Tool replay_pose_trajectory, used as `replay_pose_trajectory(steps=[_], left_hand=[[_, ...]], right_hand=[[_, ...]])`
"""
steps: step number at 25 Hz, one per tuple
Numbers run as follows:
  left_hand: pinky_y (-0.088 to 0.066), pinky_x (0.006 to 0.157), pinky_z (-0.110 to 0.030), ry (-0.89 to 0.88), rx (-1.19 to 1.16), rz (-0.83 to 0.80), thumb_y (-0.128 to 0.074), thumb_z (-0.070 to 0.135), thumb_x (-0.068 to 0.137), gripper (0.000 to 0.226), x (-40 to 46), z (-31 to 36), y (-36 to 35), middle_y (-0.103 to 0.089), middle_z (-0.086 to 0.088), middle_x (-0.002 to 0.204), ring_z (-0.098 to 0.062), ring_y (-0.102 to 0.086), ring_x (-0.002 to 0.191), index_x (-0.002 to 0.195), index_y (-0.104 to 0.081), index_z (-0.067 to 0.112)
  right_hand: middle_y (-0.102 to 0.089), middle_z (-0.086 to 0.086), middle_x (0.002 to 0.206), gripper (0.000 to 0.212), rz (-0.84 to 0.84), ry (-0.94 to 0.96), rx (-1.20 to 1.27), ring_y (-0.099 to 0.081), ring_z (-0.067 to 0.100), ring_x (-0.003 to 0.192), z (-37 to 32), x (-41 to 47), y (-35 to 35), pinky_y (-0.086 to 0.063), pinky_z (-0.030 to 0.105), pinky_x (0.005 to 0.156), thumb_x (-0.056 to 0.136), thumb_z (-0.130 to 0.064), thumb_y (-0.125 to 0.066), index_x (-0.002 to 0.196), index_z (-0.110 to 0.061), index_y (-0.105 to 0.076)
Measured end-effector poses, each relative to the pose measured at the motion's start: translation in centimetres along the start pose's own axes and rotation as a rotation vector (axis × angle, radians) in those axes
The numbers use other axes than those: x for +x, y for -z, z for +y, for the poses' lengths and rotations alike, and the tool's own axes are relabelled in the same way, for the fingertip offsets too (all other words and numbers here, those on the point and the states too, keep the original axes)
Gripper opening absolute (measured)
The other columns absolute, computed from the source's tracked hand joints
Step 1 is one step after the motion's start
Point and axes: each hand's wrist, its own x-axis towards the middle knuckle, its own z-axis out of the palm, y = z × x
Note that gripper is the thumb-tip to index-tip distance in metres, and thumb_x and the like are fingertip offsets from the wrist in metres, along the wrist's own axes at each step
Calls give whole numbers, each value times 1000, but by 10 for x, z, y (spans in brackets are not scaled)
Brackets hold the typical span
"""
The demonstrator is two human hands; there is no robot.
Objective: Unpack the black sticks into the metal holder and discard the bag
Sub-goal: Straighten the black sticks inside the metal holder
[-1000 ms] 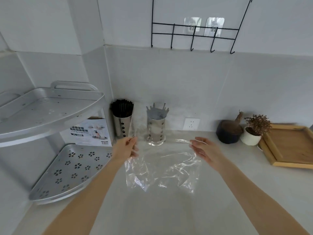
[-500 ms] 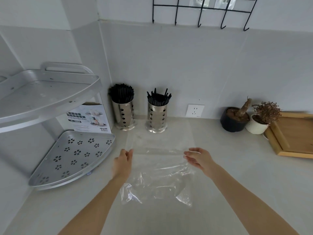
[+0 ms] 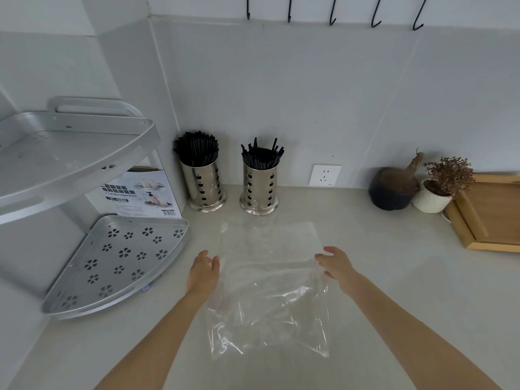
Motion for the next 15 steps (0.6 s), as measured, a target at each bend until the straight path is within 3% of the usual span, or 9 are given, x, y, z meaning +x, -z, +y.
replay_pose_trajectory(steps=[2,6,15], left_hand=[[-37,99,-37,-9,-3,-15,-40,20,94,44,5,6,2,-49,-17,133,-33,-49,119,134,-37,3],[-34,104,-37,-81,-17,-22,-43,19,93,47,22,32,6,-40,-19,140,-33,-44,125,136,-33,1],[-21,114,-38,-323,-107,-57,-46,27,93,63,88,141,22,-27,-20,150,-31,-25,140,141,-20,-4]], right_hand=[[-52,10,114,48,32,36,-61,-52,23,95,-7,0,0,-48,33,84,87,-12,-51,135,-10,-44],[-45,11,140,46,84,224,-301,-45,27,126,-35,0,-4,-35,30,102,91,-15,-47,136,-12,-41],[-40,-2,148,52,-34,428,-133,-37,16,136,-149,29,-33,-29,25,105,94,-21,-43,144,-19,-30]])
